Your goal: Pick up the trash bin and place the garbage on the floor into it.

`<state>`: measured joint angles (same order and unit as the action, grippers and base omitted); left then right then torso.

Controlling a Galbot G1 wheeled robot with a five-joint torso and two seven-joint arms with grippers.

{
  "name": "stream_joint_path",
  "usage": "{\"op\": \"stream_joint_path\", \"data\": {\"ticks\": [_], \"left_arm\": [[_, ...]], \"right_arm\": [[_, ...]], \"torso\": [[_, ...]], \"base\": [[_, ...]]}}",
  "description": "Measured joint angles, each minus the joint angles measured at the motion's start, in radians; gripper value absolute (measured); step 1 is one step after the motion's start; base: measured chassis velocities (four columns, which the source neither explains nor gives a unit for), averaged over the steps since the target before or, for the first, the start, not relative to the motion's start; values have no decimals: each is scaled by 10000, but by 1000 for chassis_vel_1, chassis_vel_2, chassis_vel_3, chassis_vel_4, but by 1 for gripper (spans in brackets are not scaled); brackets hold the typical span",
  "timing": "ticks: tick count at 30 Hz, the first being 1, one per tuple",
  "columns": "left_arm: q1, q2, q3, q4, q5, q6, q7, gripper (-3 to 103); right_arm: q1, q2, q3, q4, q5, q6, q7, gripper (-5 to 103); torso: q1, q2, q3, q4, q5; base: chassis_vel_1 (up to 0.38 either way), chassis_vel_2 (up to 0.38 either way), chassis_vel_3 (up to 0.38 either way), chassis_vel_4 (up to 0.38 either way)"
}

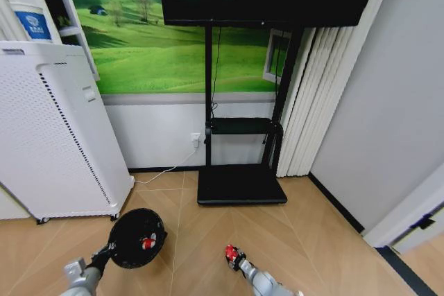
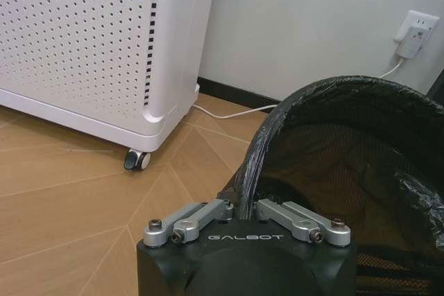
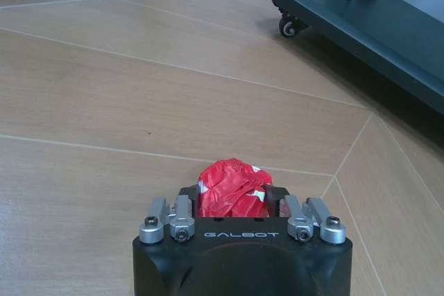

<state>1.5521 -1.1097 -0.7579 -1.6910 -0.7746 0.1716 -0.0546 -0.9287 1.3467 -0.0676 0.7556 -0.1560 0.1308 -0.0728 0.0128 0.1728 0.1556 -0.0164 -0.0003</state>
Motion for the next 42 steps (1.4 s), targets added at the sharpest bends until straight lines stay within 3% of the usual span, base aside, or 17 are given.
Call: {"op": "stream_joint_path", "data": {"ticks": [27,30,31,32,33,34,35,36,37,38,39,42], "left_arm": [[1,2,8,8,2,0,1,2],[-53,55,126,34,13,0,-28,2],[-337,264,638,76,46,14,-112,2],[-476,356,849,82,58,14,-145,2],[-519,377,922,82,53,17,-123,2],[-542,409,936,79,50,18,-116,2],[-542,409,936,79,50,18,-116,2],[-567,458,930,68,55,12,-156,2],[-567,458,930,68,55,12,-156,2],[-571,470,930,68,56,15,-163,2],[-577,479,939,68,50,18,-162,2],[-605,493,970,37,49,17,-178,2]], "right_arm": [[-11,-7,-13,8,17,-29,1,48],[-76,-41,42,91,328,-58,12,48],[-543,-407,732,869,1145,-197,98,47],[-779,-659,1213,1541,1418,-223,180,47],[-853,-735,1394,1884,1496,-218,211,47],[-955,-794,1540,2159,1541,-222,225,47],[-955,-794,1540,2159,1541,-222,225,47],[-1067,-867,1656,2446,1592,-250,226,47],[-1067,-867,1656,2446,1592,-250,226,47],[-1104,-942,1777,2756,1640,-263,253,47],[-1162,-995,1830,2958,1678,-277,265,47],[-1265,-1057,1903,3317,1740,-317,264,47]], "torso": [[0,-2,1,1,2],[-1,-3,2,14,10],[3,-7,9,3,34],[4,-8,7,-10,-18],[2,-5,1,-9,-26],[2,-5,3,-6,4],[2,-5,3,-6,4],[3,-7,6,-9,27],[3,-7,6,-9,27],[2,-5,2,8,0],[3,-5,3,7,-9],[2,-5,3,5,17]], "base": [[0,0,0,0],[0,0,0,0],[0,0,0,0],[-28,54,45,-8],[-28,-59,-37,-8],[-72,-59,-42,-25],[-72,-59,-42,-25],[0,0,0,0],[0,0,0,0],[0,0,0,0],[0,0,0,0],[0,0,0,0]]}}
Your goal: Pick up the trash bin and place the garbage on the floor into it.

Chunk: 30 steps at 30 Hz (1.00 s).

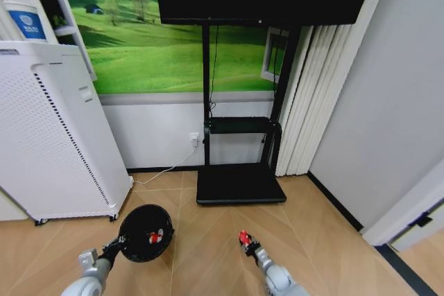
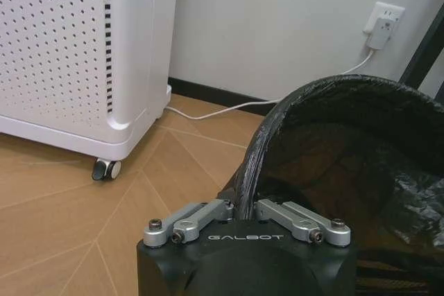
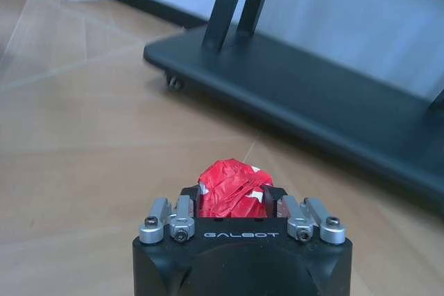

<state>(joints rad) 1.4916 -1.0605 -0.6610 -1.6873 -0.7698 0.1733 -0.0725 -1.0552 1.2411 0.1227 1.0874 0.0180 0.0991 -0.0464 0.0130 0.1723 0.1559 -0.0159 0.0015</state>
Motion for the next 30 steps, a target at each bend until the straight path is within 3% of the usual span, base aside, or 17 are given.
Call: {"op": "stream_joint_path", "data": {"ticks": [3,11,13,16,23,30], "left_arm": [[-29,14,117,-26,0,5,6,2],[-165,134,380,49,64,-22,91,2],[-839,530,1237,306,171,-129,386,2],[-1287,729,1705,455,243,-243,596,2],[-1554,969,2178,421,548,-397,823,2],[-1690,1057,2797,415,553,-447,894,2]], "right_arm": [[-94,-69,126,391,102,-70,58,47],[-291,-169,356,830,248,-155,89,47],[-841,-399,907,2299,599,-222,109,47],[-1252,-534,1171,3173,834,-290,135,47],[-1721,-1100,1313,5348,1411,-483,225,47],[-2318,-1335,1411,6667,1625,-507,166,47]], "torso": [[0,0,-1,-4,-23],[-1,0,0,9,-4],[-1,3,-3,-4,-33],[-1,3,-1,-17,-7],[-1,3,-2,2,-15],[-1,3,-1,-5,-15]], "base": [[0,0,0,0],[0,0,0,0],[0,0,0,0],[0,0,0,0],[0,0,0,0],[0,0,0,0]]}}
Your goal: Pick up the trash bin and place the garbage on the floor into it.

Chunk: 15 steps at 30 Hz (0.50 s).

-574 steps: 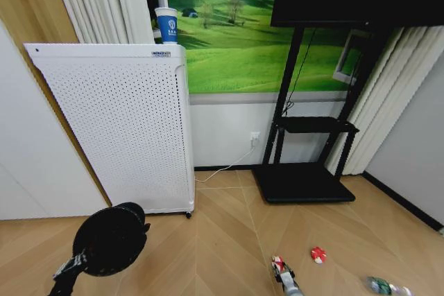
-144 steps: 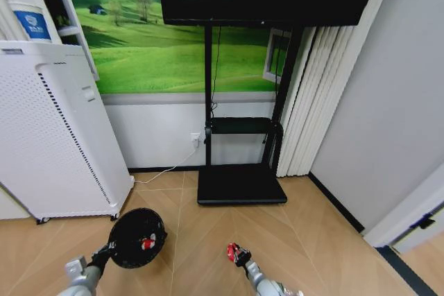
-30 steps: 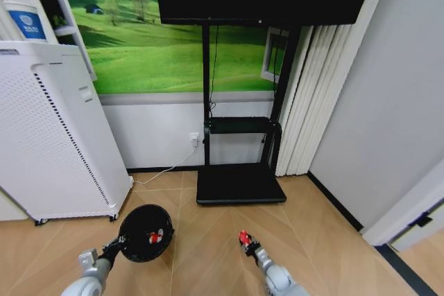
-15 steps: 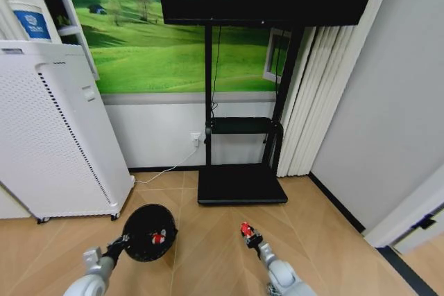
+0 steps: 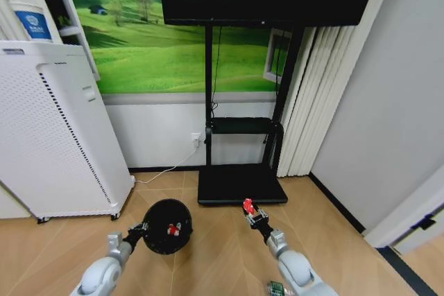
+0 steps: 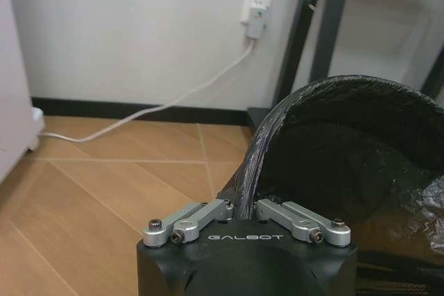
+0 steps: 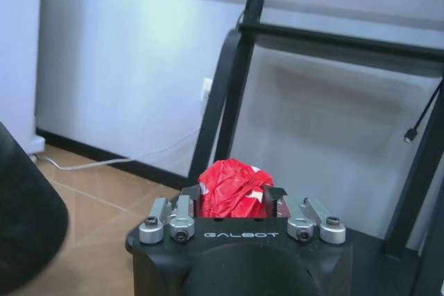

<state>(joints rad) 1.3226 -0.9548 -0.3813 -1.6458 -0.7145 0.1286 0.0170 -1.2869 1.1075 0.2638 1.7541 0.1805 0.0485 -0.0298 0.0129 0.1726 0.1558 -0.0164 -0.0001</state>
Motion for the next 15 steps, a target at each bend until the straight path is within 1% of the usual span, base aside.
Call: {"op": "stream_joint_path", "data": {"ticks": [1,2,3,4,6,9,11,12,15], "left_arm": [[-19,27,227,14,-179,-14,5,2],[-19,27,227,14,-179,-14,5,2],[-81,74,440,43,-457,-27,-2,2],[-81,74,440,43,-457,-27,-2,2],[-255,151,839,73,-900,-29,-50,2],[-314,165,964,74,-1004,-34,-72,2],[-530,154,1370,82,-1057,-36,-200,2],[-530,154,1370,82,-1057,-36,-200,2],[-856,145,2136,191,-1049,-77,-293,2]], "right_arm": [[-252,-33,30,358,34,119,-96,47],[-252,-33,30,358,34,119,-96,47],[-499,-64,55,654,40,273,-197,47],[-499,-64,55,654,40,273,-197,47],[-914,-108,36,1142,37,454,-435,47],[-1031,-113,-13,1288,21,498,-507,47],[-1351,-41,-131,1611,-141,697,-755,47],[-1351,-41,-131,1611,-141,697,-755,47],[-1710,28,-149,1899,-338,957,-997,47]], "torso": [[0,0,0,3,2],[0,0,0,3,2],[0,1,0,4,0],[0,1,0,4,0],[0,1,-1,-2,1],[0,0,-1,-1,-1],[0,0,-1,3,2],[0,0,-1,3,2],[0,0,-1,2,1]], "base": [[0,0,0,0],[0,0,0,0],[0,0,0,0],[0,0,0,0],[0,0,0,0],[0,0,0,0],[0,0,0,0],[0,0,0,0],[0,0,0,0]]}}
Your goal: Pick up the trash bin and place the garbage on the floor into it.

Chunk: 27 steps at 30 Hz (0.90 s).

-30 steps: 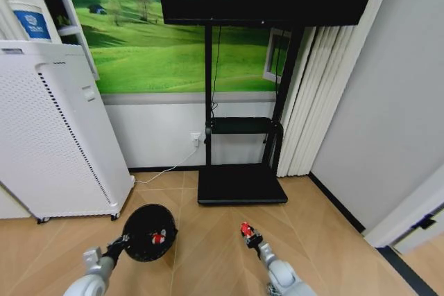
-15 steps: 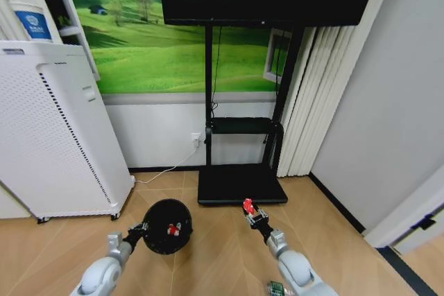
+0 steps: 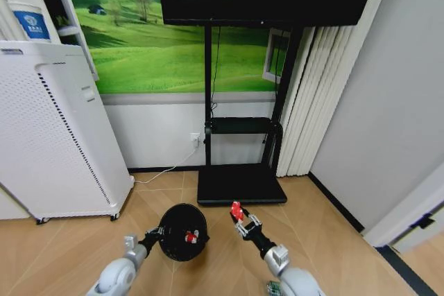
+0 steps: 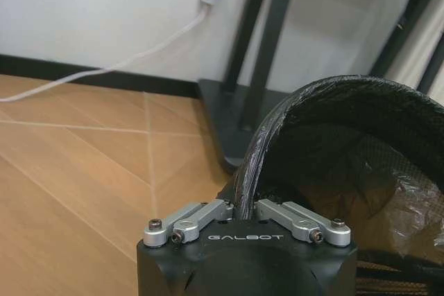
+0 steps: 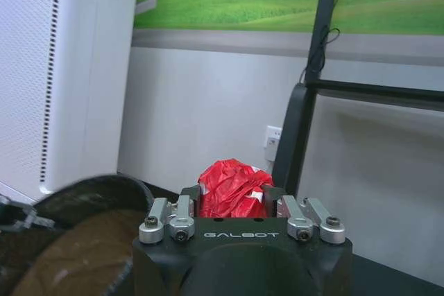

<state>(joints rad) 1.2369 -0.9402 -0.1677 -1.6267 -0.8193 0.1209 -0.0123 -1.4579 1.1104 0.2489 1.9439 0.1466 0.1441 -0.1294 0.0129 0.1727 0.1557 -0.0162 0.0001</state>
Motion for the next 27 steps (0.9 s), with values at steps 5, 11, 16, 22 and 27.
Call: {"op": "stream_joint_path", "data": {"ticks": [5,11,16,22,27], "left_arm": [[-562,-52,877,225,-39,-97,-53,2],[-1326,-338,1837,532,-198,-171,-141,2],[-1684,-661,2459,827,-246,-222,-145,2],[-1741,-861,2947,729,-252,-196,-129,2],[-1424,-907,2833,431,-265,-152,-156,2]], "right_arm": [[-325,-91,-91,279,-112,267,-457,47],[-419,68,-558,332,-372,462,-649,47],[-326,225,-1075,172,-546,562,-680,46],[-13,361,-1474,-294,-652,634,-682,46],[53,422,-1490,-557,-702,707,-671,46]], "torso": [[0,0,0,-1,0],[0,0,0,-2,1],[0,0,1,-1,0],[0,0,1,0,0],[0,0,1,0,-2]], "base": [[0,0,0,0],[0,0,0,0],[0,0,0,0],[0,0,0,0],[0,0,0,0]]}}
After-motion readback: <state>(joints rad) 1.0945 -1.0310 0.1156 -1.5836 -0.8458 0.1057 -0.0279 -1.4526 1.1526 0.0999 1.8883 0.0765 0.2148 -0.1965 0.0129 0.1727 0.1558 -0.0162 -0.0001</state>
